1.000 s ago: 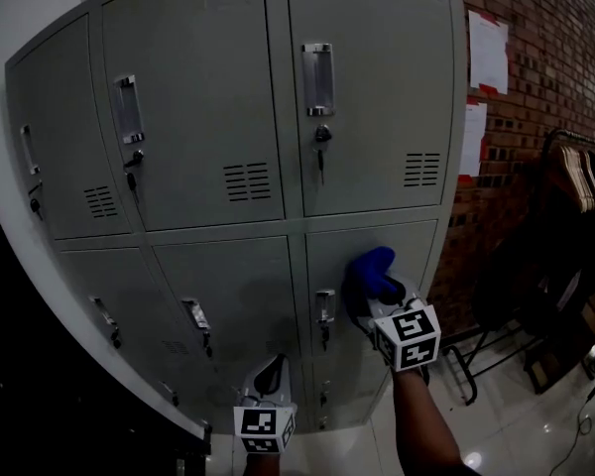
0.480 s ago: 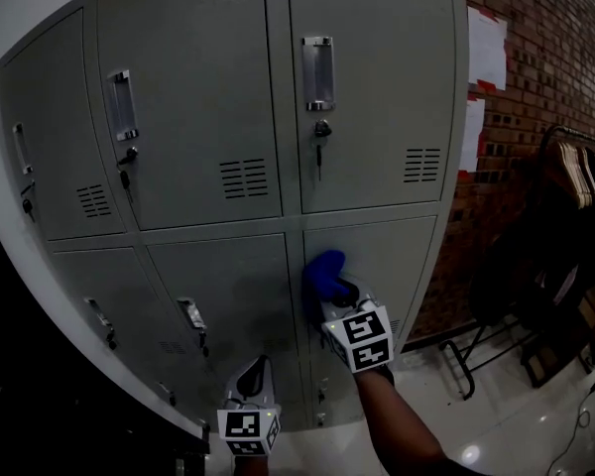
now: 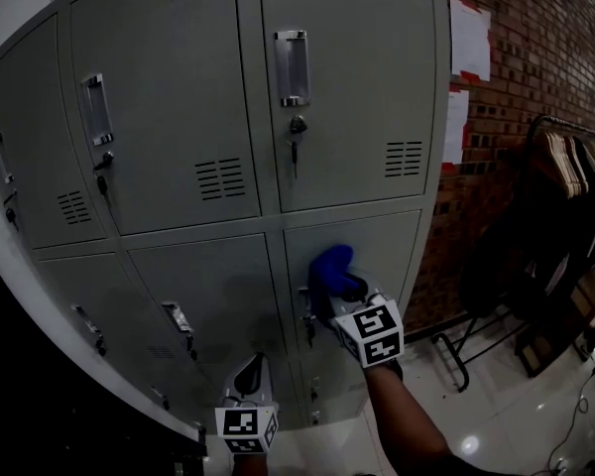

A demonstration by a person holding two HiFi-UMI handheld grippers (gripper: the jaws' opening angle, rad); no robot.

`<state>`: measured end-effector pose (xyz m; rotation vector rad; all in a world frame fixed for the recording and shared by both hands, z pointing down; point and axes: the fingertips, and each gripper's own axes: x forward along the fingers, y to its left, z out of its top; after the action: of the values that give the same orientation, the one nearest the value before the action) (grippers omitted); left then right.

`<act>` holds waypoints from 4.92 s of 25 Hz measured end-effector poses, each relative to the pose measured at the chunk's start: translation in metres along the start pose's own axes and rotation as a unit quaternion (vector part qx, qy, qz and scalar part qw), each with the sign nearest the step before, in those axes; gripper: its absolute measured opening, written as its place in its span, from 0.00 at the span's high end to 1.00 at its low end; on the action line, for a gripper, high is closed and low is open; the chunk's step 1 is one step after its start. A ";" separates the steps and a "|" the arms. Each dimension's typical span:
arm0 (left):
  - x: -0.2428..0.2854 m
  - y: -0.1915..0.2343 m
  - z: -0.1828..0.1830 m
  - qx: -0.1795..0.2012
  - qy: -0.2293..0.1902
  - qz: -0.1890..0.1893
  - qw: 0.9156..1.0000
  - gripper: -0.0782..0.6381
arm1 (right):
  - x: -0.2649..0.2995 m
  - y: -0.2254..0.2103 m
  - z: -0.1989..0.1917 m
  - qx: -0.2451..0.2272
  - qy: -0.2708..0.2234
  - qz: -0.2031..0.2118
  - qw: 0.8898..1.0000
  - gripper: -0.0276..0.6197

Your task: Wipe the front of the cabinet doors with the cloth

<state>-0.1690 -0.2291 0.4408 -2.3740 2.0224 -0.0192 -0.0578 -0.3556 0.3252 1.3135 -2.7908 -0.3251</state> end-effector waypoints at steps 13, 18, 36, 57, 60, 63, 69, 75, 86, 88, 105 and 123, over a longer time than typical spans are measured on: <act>0.011 -0.020 -0.001 0.002 0.002 -0.015 1.000 0.87 | -0.034 -0.076 -0.017 -0.017 0.021 -0.053 0.998 0.88; 0.013 -0.025 -0.001 0.002 0.002 -0.017 1.000 0.87 | -0.047 -0.105 -0.023 -0.015 0.025 -0.077 0.997 0.88; 0.015 -0.029 -0.003 0.001 0.006 -0.013 1.000 0.87 | -0.071 -0.156 -0.035 -0.007 0.040 -0.114 0.993 0.88; -0.009 0.003 -0.005 -0.003 0.004 0.020 1.000 0.87 | 0.008 0.054 -0.041 0.000 0.026 0.063 0.998 0.88; -0.012 0.009 -0.005 -0.004 0.004 0.025 1.000 0.87 | 0.014 0.059 -0.045 -0.002 0.030 0.061 0.998 0.88; -0.013 0.013 -0.008 -0.005 0.008 0.027 1.000 0.87 | 0.013 0.057 -0.045 -0.003 0.030 0.059 0.998 0.88; -0.011 0.008 -0.011 -0.006 0.010 0.022 1.000 0.87 | 0.003 0.032 -0.053 -0.004 0.042 0.035 0.998 0.88; -0.007 -0.002 -0.011 -0.005 0.010 0.013 1.000 0.87 | -0.013 -0.007 -0.062 -0.018 0.050 0.009 0.999 0.88; -0.005 -0.002 -0.008 -0.007 0.009 0.023 1.000 0.87 | -0.042 -0.072 -0.077 -0.001 0.062 -0.043 0.997 0.88; -0.003 -0.005 -0.009 -0.006 0.010 0.019 1.000 0.87 | -0.048 -0.085 -0.083 0.002 0.068 -0.055 0.996 0.88; 0.004 -0.027 -0.017 -0.007 0.019 0.009 1.000 0.87 | -0.078 -0.143 -0.103 -0.010 0.090 -0.102 0.991 0.88; -0.017 -0.020 -0.019 0.001 0.025 0.025 0.999 0.87 | -0.019 0.030 -0.123 -0.011 0.090 0.046 0.995 0.88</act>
<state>-0.1529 -0.2096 0.4606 -2.3449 2.1010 -0.0801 -0.0532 -0.3437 0.4522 1.1444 -2.6788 -0.2199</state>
